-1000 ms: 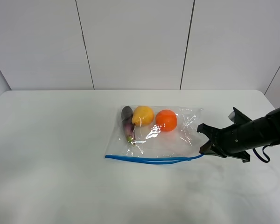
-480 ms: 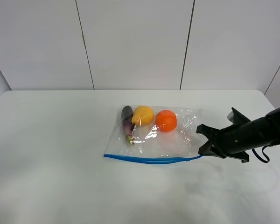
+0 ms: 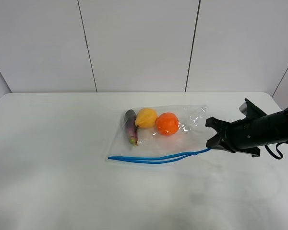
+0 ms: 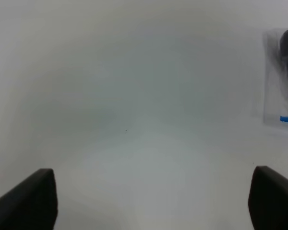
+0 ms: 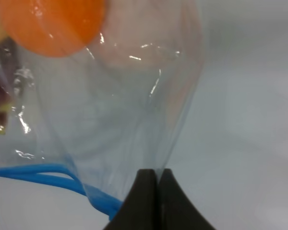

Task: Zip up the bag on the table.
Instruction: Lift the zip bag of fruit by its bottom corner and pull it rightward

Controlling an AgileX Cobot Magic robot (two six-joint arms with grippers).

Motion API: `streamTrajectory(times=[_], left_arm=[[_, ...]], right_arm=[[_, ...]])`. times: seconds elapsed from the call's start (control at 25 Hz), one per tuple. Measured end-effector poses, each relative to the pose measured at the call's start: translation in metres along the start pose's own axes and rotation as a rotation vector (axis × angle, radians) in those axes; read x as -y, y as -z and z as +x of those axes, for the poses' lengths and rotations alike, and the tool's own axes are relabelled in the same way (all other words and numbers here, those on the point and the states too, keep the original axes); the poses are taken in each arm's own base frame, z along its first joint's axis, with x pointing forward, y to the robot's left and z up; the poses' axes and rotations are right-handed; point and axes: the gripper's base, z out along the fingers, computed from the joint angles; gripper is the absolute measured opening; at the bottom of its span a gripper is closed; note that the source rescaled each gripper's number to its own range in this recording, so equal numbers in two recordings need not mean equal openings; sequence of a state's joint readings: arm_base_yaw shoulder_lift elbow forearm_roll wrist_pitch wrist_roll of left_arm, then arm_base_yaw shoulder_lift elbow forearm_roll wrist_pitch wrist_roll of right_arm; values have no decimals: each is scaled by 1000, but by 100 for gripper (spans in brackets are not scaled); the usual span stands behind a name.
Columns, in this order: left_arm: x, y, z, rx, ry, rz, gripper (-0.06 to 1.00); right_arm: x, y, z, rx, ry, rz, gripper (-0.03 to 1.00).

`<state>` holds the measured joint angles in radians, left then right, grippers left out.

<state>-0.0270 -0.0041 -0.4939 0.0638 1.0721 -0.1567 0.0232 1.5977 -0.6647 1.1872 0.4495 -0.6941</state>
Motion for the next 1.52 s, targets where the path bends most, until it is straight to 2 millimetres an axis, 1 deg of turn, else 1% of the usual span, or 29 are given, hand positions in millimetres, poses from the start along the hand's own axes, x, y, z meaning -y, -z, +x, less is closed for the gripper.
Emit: streamTrajectory(times=[0.36,0.56,0.88,1.08,1.52], left_arm=[[0,0,0,0,0,0,89],[0,0,0,0,-2,0,89],[0,0,0,0,-2,0,89],[0,0,0,0,-2,0,89],[0,0,0,0,-2,0,89]], right_arm=[[-8,13,-2,38,22,-26,0],[-15,25,-3,76,43,-49,0],[-21,33,-2,88,76,-79,0],[-27,42,-3,124,85,-110,0],[-32,45,-4,139,98,-157,0]])
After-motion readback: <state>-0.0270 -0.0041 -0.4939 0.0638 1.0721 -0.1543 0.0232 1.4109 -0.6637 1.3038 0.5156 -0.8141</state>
